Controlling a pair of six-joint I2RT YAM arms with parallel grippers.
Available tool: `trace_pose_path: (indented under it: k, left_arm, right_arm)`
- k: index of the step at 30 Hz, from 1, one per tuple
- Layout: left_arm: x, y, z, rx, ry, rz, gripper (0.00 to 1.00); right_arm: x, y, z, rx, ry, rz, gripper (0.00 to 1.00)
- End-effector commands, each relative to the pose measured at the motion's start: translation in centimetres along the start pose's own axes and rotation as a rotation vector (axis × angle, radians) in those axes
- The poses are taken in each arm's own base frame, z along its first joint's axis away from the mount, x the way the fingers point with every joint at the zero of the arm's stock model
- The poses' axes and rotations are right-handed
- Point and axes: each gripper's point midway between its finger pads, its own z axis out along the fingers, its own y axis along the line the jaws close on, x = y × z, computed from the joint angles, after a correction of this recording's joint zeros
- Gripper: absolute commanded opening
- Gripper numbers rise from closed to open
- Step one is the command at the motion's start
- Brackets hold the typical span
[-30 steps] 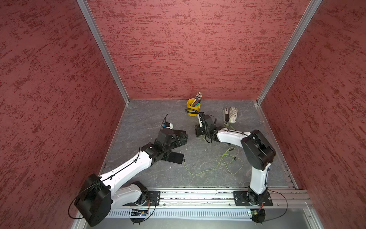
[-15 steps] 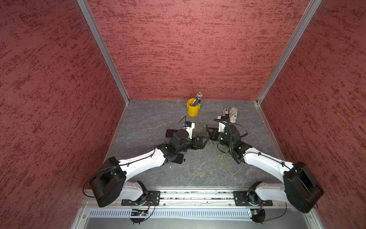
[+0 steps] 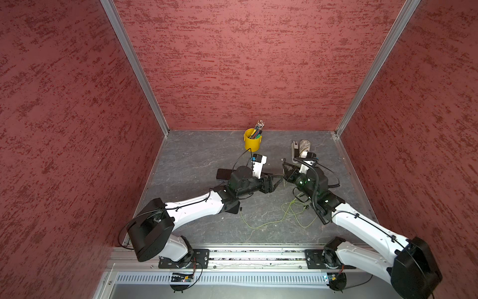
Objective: Plug wired earphones into phones
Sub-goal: Pick up the wired earphone from the center of the board.
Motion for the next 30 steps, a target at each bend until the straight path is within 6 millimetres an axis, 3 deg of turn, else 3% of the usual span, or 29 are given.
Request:
trace_pose_path:
  k: [1, 7, 12, 16, 22, 30]
  left_arm:
    - [0.2, 3.5, 1.4, -0.142, -0.027, 0.02, 0.64]
    - [0.3, 4.4, 2.2, -0.188, -0.007, 0.052, 0.64]
    - [0.4, 4.7, 2.7, -0.197, 0.018, 0.067, 0.66]
    - [0.7, 5.3, 1.5, -0.216, -0.01, 0.066, 0.67]
    - [0.8, 4.2, 0.7, -0.16, -0.015, 0.079, 0.73]
    - [0.1, 2.9, -2.9, -0.146, -0.065, 0.084, 0.8]
  right_arm:
    - [3.1, 9.8, -2.4, -0.366, 0.166, -0.017, 0.0]
    - [3.5, 11.8, -3.3, -0.426, 0.171, -0.02, 0.0]
    - [3.9, 12.3, -4.0, -0.435, 0.167, -0.027, 0.0]
    - [3.6, 11.9, -4.3, -0.413, 0.15, -0.04, 0.0]
    - [3.5, 11.3, -4.2, -0.39, 0.137, -0.037, 0.0]
    - [3.0, 10.6, -3.8, -0.33, 0.118, -0.054, 0.0]
